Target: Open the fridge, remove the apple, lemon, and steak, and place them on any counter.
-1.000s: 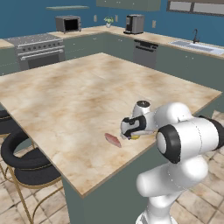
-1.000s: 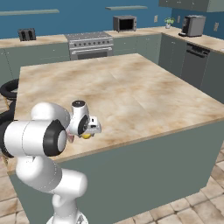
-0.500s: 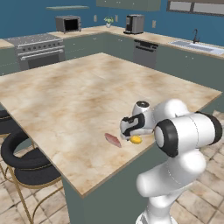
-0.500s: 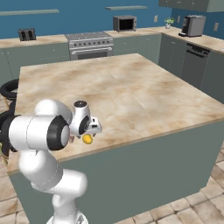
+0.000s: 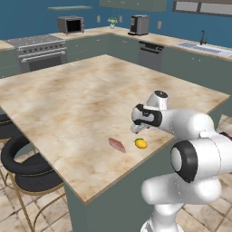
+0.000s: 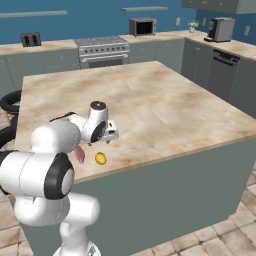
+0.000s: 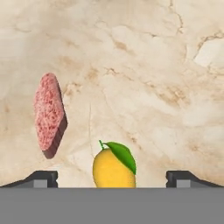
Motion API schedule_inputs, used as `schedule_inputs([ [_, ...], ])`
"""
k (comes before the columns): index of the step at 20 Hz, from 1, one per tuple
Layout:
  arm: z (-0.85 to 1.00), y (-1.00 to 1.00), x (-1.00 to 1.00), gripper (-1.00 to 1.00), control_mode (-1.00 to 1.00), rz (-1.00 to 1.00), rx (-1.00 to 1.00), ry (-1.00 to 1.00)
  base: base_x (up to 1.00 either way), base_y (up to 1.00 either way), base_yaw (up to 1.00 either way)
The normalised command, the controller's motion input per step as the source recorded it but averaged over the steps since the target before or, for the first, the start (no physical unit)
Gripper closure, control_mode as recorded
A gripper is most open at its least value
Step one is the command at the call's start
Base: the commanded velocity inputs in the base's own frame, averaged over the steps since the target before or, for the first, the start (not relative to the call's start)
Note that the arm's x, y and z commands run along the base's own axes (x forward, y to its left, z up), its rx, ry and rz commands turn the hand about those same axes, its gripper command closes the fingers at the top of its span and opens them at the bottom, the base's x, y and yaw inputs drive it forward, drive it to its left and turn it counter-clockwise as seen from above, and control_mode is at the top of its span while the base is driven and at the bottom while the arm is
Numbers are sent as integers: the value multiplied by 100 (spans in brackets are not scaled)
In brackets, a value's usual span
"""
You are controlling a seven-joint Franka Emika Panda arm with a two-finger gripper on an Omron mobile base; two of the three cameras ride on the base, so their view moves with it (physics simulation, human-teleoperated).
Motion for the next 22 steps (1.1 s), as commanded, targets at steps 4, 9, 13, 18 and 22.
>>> schedule_inputs([
  [4,100,-18,-35,-100,-100,-8,5,0,0,0,0],
  [9,100,-16,-52,-100,-100,-19,0,0,0,0,0],
  [13,100,-15,-77,-100,-100,-20,-2,-3,0,0,0],
  [18,100,-34,-100,-100,-100,-26,3,-21,0,0,0],
  [22,100,-10,-81,-100,-100,-18,10,-29,0,0,0],
])
